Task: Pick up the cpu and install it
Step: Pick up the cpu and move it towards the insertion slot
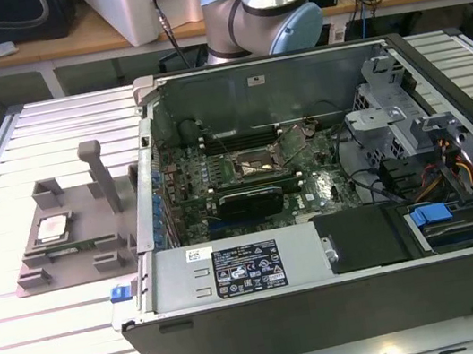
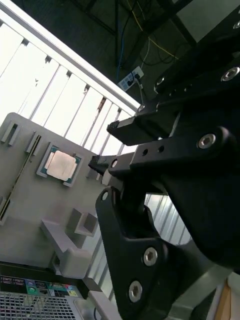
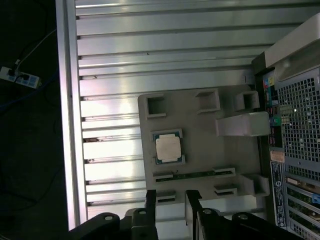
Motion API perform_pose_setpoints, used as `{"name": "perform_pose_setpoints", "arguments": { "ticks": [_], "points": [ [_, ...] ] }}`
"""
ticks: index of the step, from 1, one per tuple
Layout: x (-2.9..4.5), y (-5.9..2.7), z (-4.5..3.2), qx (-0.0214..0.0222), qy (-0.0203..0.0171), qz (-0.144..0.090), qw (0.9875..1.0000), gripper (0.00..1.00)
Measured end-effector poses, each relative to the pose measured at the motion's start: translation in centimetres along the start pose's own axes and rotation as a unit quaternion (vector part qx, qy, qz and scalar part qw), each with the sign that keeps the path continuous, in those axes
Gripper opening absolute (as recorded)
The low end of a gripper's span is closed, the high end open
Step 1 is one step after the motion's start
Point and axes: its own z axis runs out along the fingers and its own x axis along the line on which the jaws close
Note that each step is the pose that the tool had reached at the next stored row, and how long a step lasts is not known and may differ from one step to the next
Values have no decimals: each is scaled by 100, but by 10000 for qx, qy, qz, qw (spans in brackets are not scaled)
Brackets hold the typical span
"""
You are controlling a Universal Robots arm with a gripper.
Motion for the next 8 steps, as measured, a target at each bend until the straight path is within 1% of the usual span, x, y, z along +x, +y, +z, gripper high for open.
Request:
{"name": "perform_pose_setpoints", "arguments": {
  "ticks": [1,3,4,8],
  "points": [
    [0,0,0,0,0,0,10000,47],
    [1,0,0,0,0,0,10000,60],
    [1,0,0,0,0,0,10000,72],
    [2,0,0,1,0,1,10000,72]
  ]
}}
